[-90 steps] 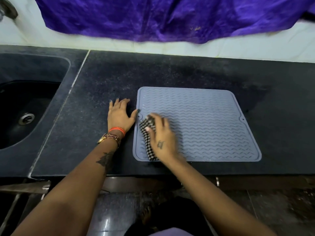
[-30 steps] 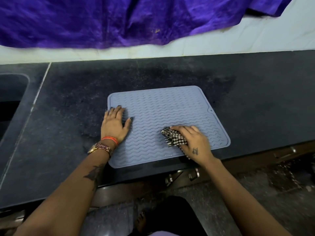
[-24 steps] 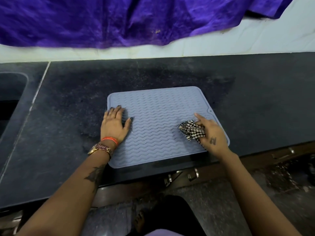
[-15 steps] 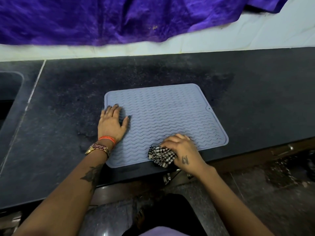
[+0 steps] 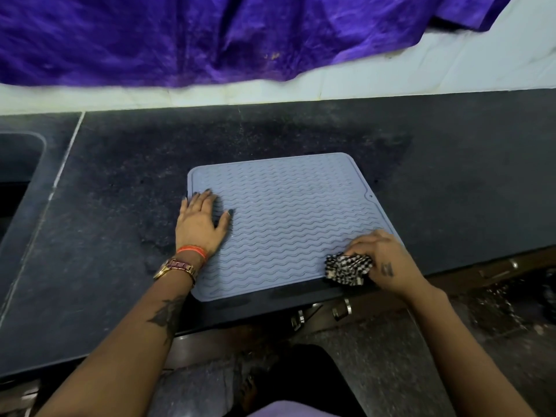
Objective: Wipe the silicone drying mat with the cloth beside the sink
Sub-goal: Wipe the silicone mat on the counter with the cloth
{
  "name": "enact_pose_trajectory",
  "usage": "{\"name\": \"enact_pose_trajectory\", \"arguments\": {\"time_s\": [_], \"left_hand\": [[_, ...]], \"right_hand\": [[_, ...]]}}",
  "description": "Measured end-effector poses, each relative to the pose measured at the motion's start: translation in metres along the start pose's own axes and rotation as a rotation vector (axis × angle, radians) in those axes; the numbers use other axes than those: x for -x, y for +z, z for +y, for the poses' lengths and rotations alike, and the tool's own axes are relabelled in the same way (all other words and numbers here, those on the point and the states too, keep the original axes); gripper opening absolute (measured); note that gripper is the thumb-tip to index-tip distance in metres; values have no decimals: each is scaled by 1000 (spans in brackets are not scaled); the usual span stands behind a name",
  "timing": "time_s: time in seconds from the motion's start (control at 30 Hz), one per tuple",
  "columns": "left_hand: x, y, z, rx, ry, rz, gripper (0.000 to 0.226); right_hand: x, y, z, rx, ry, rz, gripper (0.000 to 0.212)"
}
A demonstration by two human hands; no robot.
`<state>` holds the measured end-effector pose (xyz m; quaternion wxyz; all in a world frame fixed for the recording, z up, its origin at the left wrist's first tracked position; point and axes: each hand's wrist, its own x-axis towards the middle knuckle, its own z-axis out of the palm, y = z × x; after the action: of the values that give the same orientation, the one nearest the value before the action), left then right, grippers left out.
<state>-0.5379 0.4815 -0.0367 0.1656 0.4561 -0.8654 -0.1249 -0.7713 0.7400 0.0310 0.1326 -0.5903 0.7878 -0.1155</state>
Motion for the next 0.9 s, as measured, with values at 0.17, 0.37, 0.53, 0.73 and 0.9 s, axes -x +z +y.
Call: {"name": "enact_pose_trajectory", "arguments": {"time_s": [0.17,0.37,0.53,0.73,0.9], "left_hand": [[-2,1,0,-11,5,12,69],[-1,1,0,-16,9,13,69],[-1,1,-1,1,3,2,59],[1,0,1,15,10,-9,62],[3,-1,4,-13,43,-6,67]], "right_hand": [[-2,-18,-5,217,86,183,44],[-13,28,-61,80,-102,52,60],[2,31,-39,23,-57,118,59],[4,12,-8,15,98,180,49],[-9,-2,-2,107,278,345,50]]}}
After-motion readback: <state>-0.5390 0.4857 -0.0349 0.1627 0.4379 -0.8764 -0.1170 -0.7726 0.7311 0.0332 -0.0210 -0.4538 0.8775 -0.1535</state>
